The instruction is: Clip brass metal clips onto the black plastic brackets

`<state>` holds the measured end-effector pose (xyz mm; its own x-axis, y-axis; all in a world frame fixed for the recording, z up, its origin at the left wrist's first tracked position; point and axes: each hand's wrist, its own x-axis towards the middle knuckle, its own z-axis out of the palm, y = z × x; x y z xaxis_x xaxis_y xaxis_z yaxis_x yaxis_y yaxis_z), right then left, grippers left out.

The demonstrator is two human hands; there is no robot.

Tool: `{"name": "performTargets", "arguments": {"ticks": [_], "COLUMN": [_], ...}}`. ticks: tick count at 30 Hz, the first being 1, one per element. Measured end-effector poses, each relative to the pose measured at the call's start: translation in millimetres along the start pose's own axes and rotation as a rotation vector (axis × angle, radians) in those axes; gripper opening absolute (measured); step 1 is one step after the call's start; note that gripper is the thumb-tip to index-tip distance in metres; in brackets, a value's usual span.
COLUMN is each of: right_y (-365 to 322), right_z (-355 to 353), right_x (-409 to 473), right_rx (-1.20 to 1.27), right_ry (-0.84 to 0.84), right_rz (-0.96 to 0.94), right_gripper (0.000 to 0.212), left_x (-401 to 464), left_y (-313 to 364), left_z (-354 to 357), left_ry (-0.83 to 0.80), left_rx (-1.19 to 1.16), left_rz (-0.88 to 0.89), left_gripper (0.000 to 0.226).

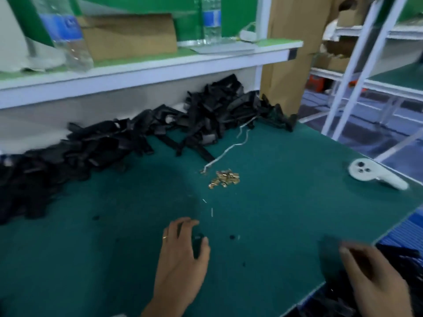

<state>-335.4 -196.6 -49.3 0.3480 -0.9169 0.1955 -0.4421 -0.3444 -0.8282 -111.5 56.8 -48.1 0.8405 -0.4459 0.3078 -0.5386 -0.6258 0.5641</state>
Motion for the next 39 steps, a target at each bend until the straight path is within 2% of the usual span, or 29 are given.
{"name": "performTargets", "arguments": {"ticks": [3, 5, 9, 12, 15, 18, 19, 21, 23, 25, 26, 28, 31, 34, 36, 37, 39], "right_y": [-49.1, -64.7, -71.7, -78.3, -80.8, -78.2, -77.4, -76.5, -75.0, -75.0, -76.2, -83.1, -99.6, -109.2, -106.3, -104.3, -100.2], "right_z": [56.0, 87.5, 126.5, 140.9, 143.1, 145.0, 146.1, 146.5, 145.7, 147.7, 150.3, 161.4, 186.1, 200.9, 205.6, 206.2, 205.8], "right_x": [14.8, 21.0, 34.2, 40.2, 42.8, 43.5, 43.6, 45.2, 46.6, 49.0, 51.8, 63.9, 86.1, 99.4, 104.5, 106.9, 109.6], "right_rx": [-0.323, -0.437, -0.451, -0.454, -0.468, -0.459, -0.444, -0.424, -0.426, -0.432, -0.441, -0.478, -0.473, -0.363, -0.286, -0.251, -0.212], "right_ry": [-0.231, -0.319, -0.404, -0.418, -0.419, -0.412, -0.409, -0.404, -0.390, -0.391, -0.389, -0.367, -0.331, -0.369, -0.390, -0.396, -0.418], "right_rz": [-0.385, -0.533, -0.643, -0.646, -0.663, -0.660, -0.663, -0.669, -0.675, -0.705, -0.719, -0.735, -0.692, -0.635, -0.612, -0.592, -0.557], "right_gripper": [0.025, 0.035, 0.034, 0.029, 0.028, 0.027, 0.026, 0.023, 0.019, 0.013, 0.009, 0.009, 0.021, 0.027, 0.023, 0.019, 0.011], "left_x": [39.9, 78.7, 170.4, 239.2, 287.9, 313.4, 318.7, 323.8, 323.3, 305.6, 290.6, 248.8, 171.2, 103.0, 64.7, 51.3, 35.7], "left_y": [-9.7, -9.1, -0.4, 11.8, 17.1, 14.4, 12.1, 6.9, 2.9, 5.6, 5.6, 1.8, -18.8, -48.8, -59.2, -59.1, -54.6], "left_z": [2.0, 3.4, 15.7, 30.2, 39.8, 54.9, 58.7, 60.5, 51.8, 33.4, 23.2, 1.1, -25.3, -27.1, -15.1, -9.8, 0.6], "left_ry": [-0.027, -0.024, -0.023, -0.051, 0.060, 0.040, 0.035, 0.066, 0.120, 0.243, 0.346, 0.455, 0.407, 0.219, 0.029, -0.024, -0.052], "left_rx": [-0.093, -0.119, -0.056, -0.107, -0.318, -0.483, -0.562, -0.784, -0.888, -0.912, -0.833, -0.519, -0.116, 0.167, 0.220, 0.164, 0.127], "left_rz": [-0.093, -0.113, -0.124, -0.292, -0.588, -0.779, -0.814, -0.855, -0.823, -0.776, -0.656, -0.321, 0.009, 0.092, 0.109, 0.136, 0.238], "left_gripper": [0.035, 0.035, 0.038, 0.044, 0.056, 0.082, 0.082, 0.069, 0.055, 0.039, 0.032, 0.036, 0.036, 0.035, 0.032, 0.029, 0.039]}}
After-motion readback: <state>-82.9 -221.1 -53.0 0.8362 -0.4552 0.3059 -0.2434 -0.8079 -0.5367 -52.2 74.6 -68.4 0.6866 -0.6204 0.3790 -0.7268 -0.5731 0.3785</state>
